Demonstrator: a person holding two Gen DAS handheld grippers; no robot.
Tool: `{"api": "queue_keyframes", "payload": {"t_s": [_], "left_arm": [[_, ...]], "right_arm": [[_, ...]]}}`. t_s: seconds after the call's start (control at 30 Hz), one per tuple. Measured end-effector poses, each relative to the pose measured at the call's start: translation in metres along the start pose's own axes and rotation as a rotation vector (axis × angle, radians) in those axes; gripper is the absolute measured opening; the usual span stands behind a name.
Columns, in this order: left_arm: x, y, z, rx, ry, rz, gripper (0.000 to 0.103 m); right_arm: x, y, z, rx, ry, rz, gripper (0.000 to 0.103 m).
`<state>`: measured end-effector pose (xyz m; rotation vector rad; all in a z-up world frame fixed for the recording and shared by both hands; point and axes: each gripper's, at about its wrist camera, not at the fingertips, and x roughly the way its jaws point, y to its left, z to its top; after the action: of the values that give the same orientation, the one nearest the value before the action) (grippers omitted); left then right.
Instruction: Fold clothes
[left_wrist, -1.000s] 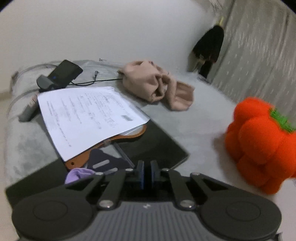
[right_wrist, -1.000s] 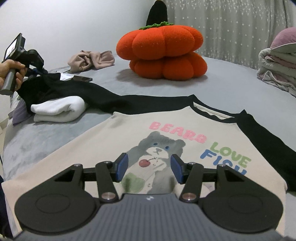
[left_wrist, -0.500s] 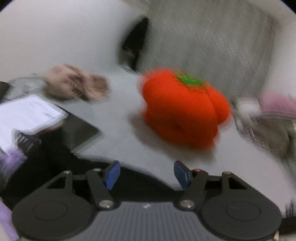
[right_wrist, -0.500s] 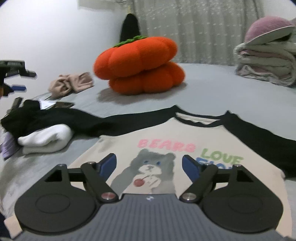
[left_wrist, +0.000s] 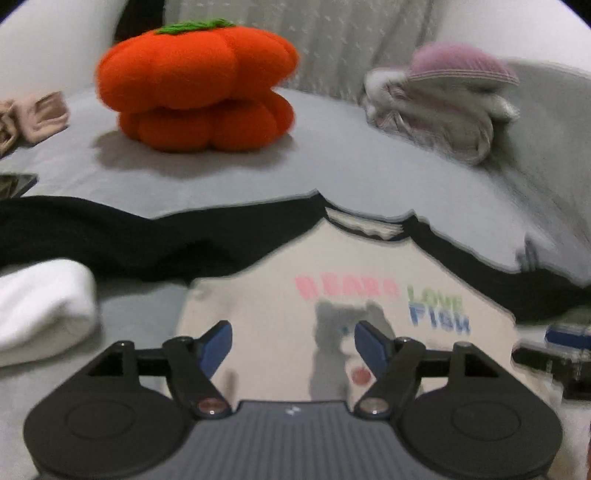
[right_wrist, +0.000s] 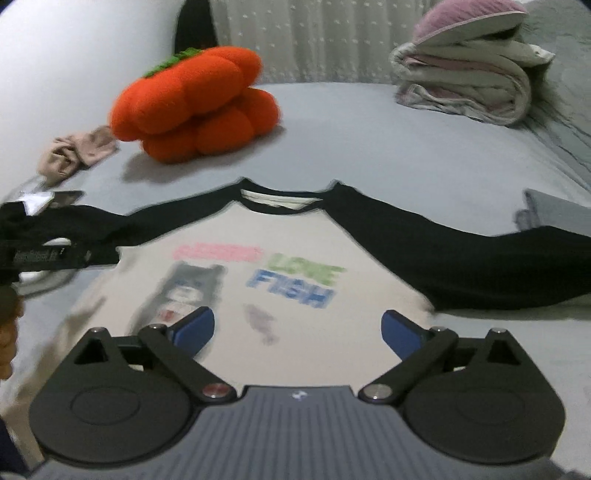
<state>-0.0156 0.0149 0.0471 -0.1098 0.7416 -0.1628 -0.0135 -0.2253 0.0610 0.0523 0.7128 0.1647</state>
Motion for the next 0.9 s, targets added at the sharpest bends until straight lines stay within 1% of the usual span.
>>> {"api": "queue_keyframes", "payload": {"t_s": [0.07, 0.13, 0.2, 0.23, 0.3, 0.37, 0.4, 0.53, 0.63, 0.73, 0.9], "left_arm": [[0.006, -0.013, -0.007, 0.047, -0.009, 0.02, 0.075], [0.011, -0.02, -0.011, 0.076, -0.019, 0.03, 0.079], [0.021, -0.024, -0.014, 0.094, -0.035, 0.032, 0.09], [0.028, -0.025, -0.016, 0.105, -0.043, 0.046, 0.093], [0.041, -0.027, -0.022, 0.127, -0.059, 0.073, 0.103], [0.053, -0.029, -0.027, 0.146, -0.074, 0.099, 0.103], [0.051, -0.029, -0.027, 0.141, -0.078, 0.104, 0.103], [0.042, -0.03, -0.034, 0.138, -0.089, 0.125, 0.103], [0.039, -0.028, -0.038, 0.133, -0.102, 0.122, 0.103], [0.042, -0.024, -0.038, 0.11, -0.094, 0.102, 0.103], [0.043, -0.025, -0.038, 0.113, -0.094, 0.104, 0.103]], "right_arm": [[0.01, -0.013, -0.008, 0.055, -0.013, -0.012, 0.099], [0.018, -0.019, -0.018, 0.09, -0.029, -0.038, 0.099], [0.024, -0.018, -0.024, 0.085, -0.051, -0.064, 0.099], [0.027, -0.017, -0.026, 0.08, -0.063, -0.076, 0.099], [0.036, -0.016, -0.031, 0.054, -0.08, -0.11, 0.099], [0.045, -0.014, -0.036, 0.039, -0.072, -0.128, 0.1], [0.05, -0.013, -0.038, 0.033, -0.067, -0.135, 0.103], [0.049, -0.01, -0.042, 0.009, -0.074, -0.156, 0.103], [0.049, -0.009, -0.043, 0.0, -0.072, -0.164, 0.103], [0.051, -0.006, -0.043, -0.005, -0.074, -0.17, 0.103], [0.051, -0.005, -0.043, -0.009, -0.076, -0.174, 0.103]]}}
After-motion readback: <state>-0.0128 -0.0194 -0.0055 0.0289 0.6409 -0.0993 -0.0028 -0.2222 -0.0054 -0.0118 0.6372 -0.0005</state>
